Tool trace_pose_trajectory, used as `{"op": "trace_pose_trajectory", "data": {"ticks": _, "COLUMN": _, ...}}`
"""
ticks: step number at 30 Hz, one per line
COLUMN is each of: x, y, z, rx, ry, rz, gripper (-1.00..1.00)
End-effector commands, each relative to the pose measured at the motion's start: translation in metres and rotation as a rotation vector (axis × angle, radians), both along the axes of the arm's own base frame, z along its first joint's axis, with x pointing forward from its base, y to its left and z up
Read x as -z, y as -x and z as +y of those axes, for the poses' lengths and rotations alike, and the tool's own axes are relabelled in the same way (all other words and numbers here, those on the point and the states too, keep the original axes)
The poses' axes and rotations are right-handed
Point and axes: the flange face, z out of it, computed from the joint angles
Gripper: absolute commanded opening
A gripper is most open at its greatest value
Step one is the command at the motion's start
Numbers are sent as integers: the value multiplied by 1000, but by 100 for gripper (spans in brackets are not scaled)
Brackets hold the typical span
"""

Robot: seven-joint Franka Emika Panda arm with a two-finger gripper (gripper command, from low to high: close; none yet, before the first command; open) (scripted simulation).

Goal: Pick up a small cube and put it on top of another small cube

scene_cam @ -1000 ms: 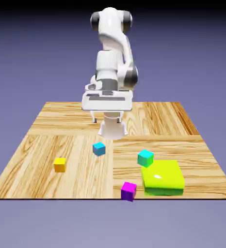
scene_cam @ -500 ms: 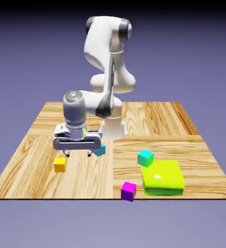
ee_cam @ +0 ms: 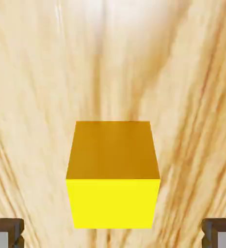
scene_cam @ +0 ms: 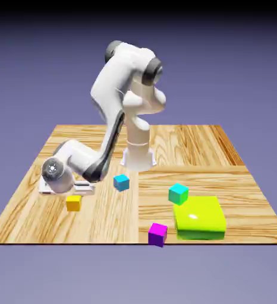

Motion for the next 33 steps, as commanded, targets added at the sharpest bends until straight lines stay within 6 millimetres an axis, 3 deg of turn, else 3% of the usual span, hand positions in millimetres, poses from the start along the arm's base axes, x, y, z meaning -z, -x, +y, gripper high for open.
{"op": "trace_pose_trajectory", "data": {"ticks": 1, "x": 10, "y": 6, "z": 0, "rx": 0, "ry": 0, "rz": 0, "gripper": 0}}
{"op": "trace_pose_trajectory", "data": {"ticks": 2, "x": 10, "y": 6, "z": 0, "rx": 0, "ry": 0, "rz": 0, "gripper": -100}}
{"op": "trace_pose_trajectory", "data": {"ticks": 3, "x": 10, "y": 6, "z": 0, "rx": 0, "ry": 0, "rz": 0, "gripper": -100}}
{"op": "trace_pose_trajectory", "data": {"ticks": 6, "x": -38, "y": -20, "z": 0, "rx": 0, "ry": 0, "rz": 0, "gripper": -100}}
{"op": "trace_pose_trajectory", "data": {"ticks": 8, "x": -49, "y": -25, "z": 0, "rx": 0, "ry": 0, "rz": 0, "gripper": -100}}
{"op": "trace_pose_trajectory", "data": {"ticks": 28, "x": -104, "y": 136, "z": 135, "rx": 596, "ry": 0, "rz": 0, "gripper": -100}}
{"op": "trace_pose_trajectory", "data": {"ticks": 29, "x": -104, "y": 136, "z": 135, "rx": 596, "ry": 0, "rz": 0, "gripper": -100}}
{"op": "trace_pose_trajectory", "data": {"ticks": 33, "x": -56, "y": 155, "z": 149, "rx": 596, "ry": -2, "rz": 0, "gripper": -100}}
